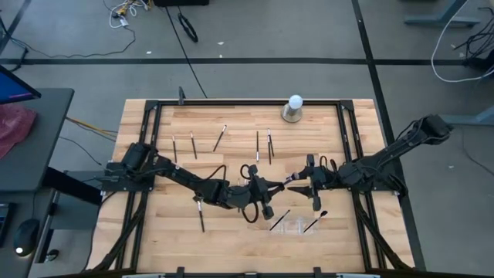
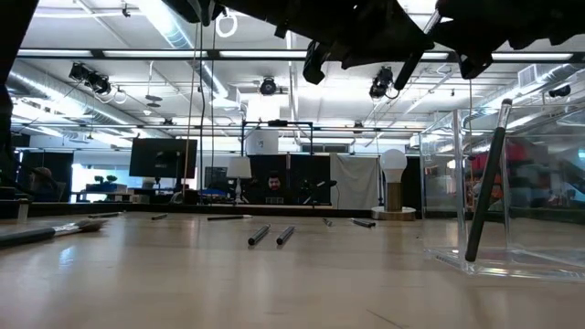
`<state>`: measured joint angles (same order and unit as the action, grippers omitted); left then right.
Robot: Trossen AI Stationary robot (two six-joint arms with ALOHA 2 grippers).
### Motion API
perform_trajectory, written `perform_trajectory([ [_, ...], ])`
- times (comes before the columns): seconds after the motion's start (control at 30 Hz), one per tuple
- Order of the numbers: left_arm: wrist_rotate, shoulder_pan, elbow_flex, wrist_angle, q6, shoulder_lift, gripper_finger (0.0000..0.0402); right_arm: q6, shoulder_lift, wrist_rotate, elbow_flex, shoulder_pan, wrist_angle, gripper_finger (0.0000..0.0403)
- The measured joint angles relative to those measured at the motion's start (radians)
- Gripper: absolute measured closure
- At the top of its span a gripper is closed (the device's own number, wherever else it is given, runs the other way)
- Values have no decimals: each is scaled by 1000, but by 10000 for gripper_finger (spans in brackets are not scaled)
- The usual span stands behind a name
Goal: Put items in baskets/containers
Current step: Put the blush brush into the middle section of the transparent organizer, then put the powder brush into the middle section of the transparent organizer
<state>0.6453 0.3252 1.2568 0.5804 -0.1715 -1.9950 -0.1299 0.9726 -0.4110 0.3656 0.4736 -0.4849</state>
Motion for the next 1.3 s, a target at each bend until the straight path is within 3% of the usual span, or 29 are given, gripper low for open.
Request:
perform_trajectory([
  [0.1, -1, 0, 0, 1, 0, 0, 355, 7, 2, -2, 0, 0, -9, 269],
  [0.43, -21, -1, 2, 1, -15, 2, 348, 51, 2, 10, 0, 0, -40, 384],
  [0.6, -30, -1, 2, -15, -29, 2, 322, 57, -5, 13, 1, 3, -11, 384],
  [0.77, -114, -2, 2, -23, -30, 2, 248, 47, -60, 15, 1, 35, 55, 390],
  [0.97, -87, 15, 1, -140, -48, 8, 170, -61, -121, 31, 2, 106, 151, 400],
  [1.13, 34, 39, 1, -337, -153, 31, 156, -168, -88, 112, 2, 154, 195, 400],
  [1.3, 99, 51, 0, -439, -240, 43, 168, -176, -28, 116, 2, 166, 188, 401],
])
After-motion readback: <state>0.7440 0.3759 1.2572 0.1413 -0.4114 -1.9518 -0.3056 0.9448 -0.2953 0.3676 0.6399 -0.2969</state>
